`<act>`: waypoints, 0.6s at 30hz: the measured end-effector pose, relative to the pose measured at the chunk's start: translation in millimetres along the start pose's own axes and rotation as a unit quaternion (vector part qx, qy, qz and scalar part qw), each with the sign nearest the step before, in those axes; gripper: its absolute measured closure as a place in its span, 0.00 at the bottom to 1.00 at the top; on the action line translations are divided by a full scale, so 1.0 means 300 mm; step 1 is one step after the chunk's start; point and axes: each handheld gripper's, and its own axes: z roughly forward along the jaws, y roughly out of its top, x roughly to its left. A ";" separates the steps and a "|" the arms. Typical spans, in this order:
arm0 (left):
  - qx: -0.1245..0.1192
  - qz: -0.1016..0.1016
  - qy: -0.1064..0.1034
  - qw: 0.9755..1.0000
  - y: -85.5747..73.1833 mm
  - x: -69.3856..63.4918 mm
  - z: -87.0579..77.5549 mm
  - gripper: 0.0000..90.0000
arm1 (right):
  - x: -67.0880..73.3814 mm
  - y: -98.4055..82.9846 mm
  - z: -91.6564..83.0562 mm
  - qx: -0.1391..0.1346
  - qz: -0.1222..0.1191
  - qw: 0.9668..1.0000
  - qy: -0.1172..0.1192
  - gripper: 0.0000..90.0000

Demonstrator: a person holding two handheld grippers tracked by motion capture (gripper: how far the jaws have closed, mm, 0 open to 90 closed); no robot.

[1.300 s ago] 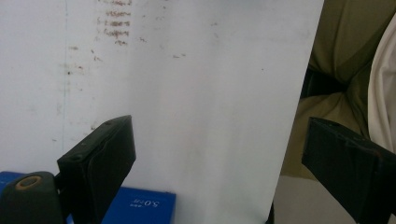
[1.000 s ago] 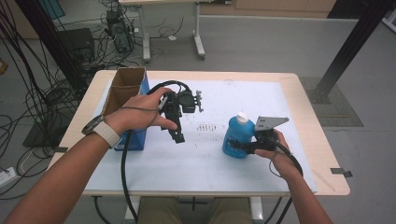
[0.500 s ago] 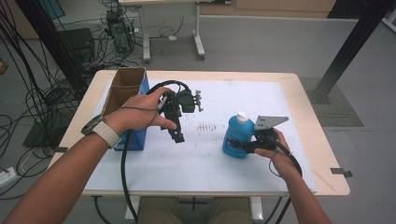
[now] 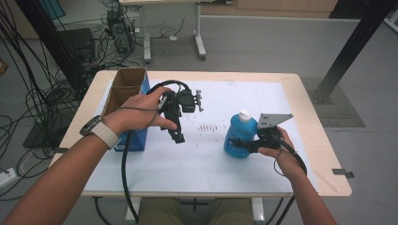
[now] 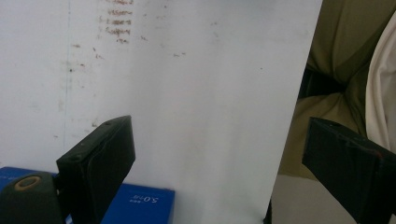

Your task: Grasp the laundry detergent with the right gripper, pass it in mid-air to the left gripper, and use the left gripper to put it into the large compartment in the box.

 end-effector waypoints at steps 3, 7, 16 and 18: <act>0.000 -0.001 0.000 1.000 -0.001 -0.005 -0.003 0.11 | 0.009 0.022 -0.011 0.001 -0.008 1.000 0.007 0.49; -0.001 -0.001 0.002 1.000 -0.002 -0.010 -0.011 0.10 | 0.019 0.043 -0.022 0.003 -0.016 1.000 0.015 0.49; -0.002 0.001 0.004 1.000 -0.001 -0.023 -0.029 0.10 | 0.036 0.086 -0.028 0.015 -0.031 0.999 0.040 0.49; -0.002 0.001 0.004 1.000 -0.002 -0.025 -0.032 0.10 | 0.041 0.096 -0.028 0.016 -0.033 0.998 0.047 0.49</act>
